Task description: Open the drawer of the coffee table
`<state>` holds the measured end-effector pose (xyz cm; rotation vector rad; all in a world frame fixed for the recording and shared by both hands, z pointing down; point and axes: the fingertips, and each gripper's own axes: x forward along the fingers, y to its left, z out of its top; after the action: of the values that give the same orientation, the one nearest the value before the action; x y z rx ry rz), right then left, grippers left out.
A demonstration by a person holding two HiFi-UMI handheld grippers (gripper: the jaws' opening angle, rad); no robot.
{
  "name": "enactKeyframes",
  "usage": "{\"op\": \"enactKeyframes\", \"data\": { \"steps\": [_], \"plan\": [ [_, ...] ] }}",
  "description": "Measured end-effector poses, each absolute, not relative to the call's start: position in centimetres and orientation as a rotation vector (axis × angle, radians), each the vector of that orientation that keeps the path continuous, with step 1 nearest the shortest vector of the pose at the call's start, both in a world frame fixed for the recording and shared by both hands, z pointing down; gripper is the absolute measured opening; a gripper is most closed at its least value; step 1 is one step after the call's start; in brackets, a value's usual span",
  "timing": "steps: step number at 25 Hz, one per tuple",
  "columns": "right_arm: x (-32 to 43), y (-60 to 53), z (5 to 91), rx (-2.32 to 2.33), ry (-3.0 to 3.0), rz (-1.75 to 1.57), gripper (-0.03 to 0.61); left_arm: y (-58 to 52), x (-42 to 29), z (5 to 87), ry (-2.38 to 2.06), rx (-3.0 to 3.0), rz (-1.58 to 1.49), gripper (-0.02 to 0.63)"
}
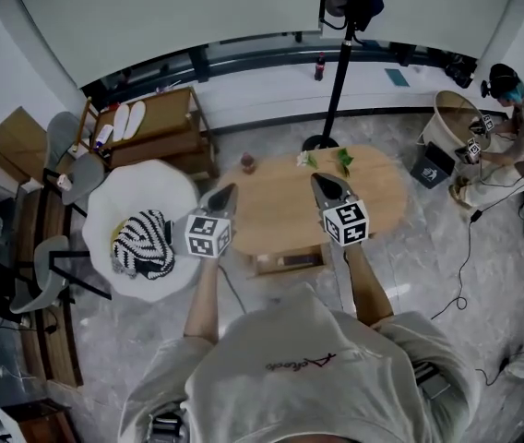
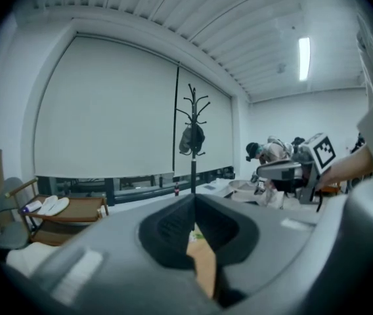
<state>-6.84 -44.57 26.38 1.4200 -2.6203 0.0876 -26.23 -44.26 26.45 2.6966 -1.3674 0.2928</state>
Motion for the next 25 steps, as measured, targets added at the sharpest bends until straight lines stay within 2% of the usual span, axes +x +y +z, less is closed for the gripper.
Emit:
{"op": "enactKeyframes", "data": {
  "steps": [25],
  "plan": [
    [-4.7, -44.8, 25.5, 1.380, -2.665, 0.074, 0.005, -44.1, -22.9, 25.4, -1.417, 2.713, 0.293, 0.000]
  ]
}}
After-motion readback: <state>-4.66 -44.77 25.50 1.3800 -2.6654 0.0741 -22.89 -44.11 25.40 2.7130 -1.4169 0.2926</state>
